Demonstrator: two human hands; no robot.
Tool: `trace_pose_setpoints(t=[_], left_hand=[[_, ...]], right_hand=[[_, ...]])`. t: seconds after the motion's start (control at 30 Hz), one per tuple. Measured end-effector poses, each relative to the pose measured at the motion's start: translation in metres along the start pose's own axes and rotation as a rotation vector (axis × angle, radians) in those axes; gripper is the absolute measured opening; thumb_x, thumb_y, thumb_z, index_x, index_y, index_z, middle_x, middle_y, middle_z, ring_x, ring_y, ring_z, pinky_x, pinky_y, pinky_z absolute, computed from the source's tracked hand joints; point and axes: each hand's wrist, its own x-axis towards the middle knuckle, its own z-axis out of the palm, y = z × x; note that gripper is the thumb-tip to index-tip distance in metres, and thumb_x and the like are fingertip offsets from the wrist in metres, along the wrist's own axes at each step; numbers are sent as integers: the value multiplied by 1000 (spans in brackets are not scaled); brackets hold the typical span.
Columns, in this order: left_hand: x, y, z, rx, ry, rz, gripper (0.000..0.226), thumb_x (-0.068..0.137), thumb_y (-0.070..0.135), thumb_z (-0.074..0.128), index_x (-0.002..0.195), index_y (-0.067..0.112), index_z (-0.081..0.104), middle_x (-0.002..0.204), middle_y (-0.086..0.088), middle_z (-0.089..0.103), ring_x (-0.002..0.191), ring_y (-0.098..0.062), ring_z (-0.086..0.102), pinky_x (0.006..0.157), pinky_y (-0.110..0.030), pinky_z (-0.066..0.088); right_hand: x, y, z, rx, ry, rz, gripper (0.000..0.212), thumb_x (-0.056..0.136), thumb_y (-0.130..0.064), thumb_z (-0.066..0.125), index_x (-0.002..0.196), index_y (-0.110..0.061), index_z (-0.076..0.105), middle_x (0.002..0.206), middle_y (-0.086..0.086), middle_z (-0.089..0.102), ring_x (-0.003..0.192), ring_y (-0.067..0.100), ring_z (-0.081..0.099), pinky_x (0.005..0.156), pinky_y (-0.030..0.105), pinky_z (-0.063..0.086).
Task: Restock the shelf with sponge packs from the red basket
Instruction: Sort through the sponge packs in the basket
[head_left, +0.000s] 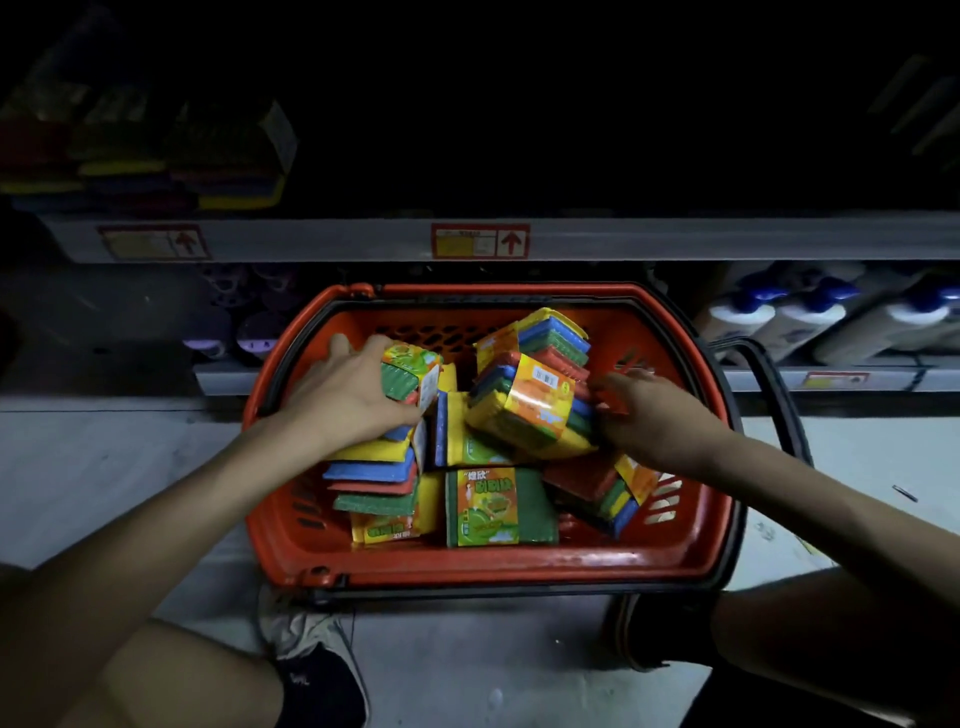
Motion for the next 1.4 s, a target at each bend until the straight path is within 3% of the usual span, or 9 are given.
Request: trace_pose_setpoints(t=[0.2,0.3,0.47,0.57,0.67,0.9,1.0,1.13,1.4], left_hand=[[0,-4,-8,-59,47,66,122,65,38,90,163,30,17,150,-2,30,127,-26,51,92,-33,48],[-2,-8,-15,-77,80,123,127,61,33,93,163,25,18,153,2,28,134,-23,46,102,-33,45],[-6,-13,-24,-146,107,146,107,62,34,91,154,30,35,142,0,35,131,-24,47,105,-32,43],[-9,-12,-19,83,49,133,100,64,58,85,150,37,38,133,-2,41,128,-28,47,105,-40,43],[-11,1,-4,368,53,190,107,70,77,71,157,35,25,150,-10,35,139,-33,35,114,-45,32],[-7,47,25,455,213,536,115,80,74,65,164,20,7,170,-11,4,157,-33,-3,127,-50,-4],[0,60,31,334,167,621,118,81,58,76,162,11,5,169,-5,10,156,-26,11,127,-38,4],[6,67,24,95,126,613,108,76,38,87,157,15,20,152,1,26,137,-22,39,111,-37,40],[2,41,-22,-279,242,626,109,66,13,92,152,43,30,133,6,31,121,-13,45,91,-28,48]], right_hand=[[-5,-1,3,-6,-269,99,57,91,-38,72,136,-11,49,130,13,65,117,33,63,95,38,49],[-2,1,1,14,-320,132,73,79,-40,84,138,-15,49,129,8,66,115,27,64,99,43,53],[8,5,6,-76,-268,171,111,36,-76,83,128,-26,46,127,3,62,115,28,58,99,45,52],[8,1,2,-102,-236,219,101,44,-71,89,124,-24,49,131,10,50,121,31,48,99,42,49],[4,-5,4,-171,-201,223,88,52,-68,89,118,-25,51,130,9,46,121,30,44,100,43,47],[-2,-11,6,-102,-86,70,77,57,-55,93,115,-28,52,120,8,42,115,28,40,89,36,45],[-2,-15,5,-50,-119,17,74,60,-50,93,119,-26,54,114,-2,66,102,20,61,89,40,54],[-8,-14,5,-115,23,-123,83,66,-58,85,134,-30,47,107,-3,68,98,21,61,84,38,52],[-32,-22,-38,211,239,-231,48,87,-54,73,127,-35,57,112,-3,60,96,17,62,81,35,53]])
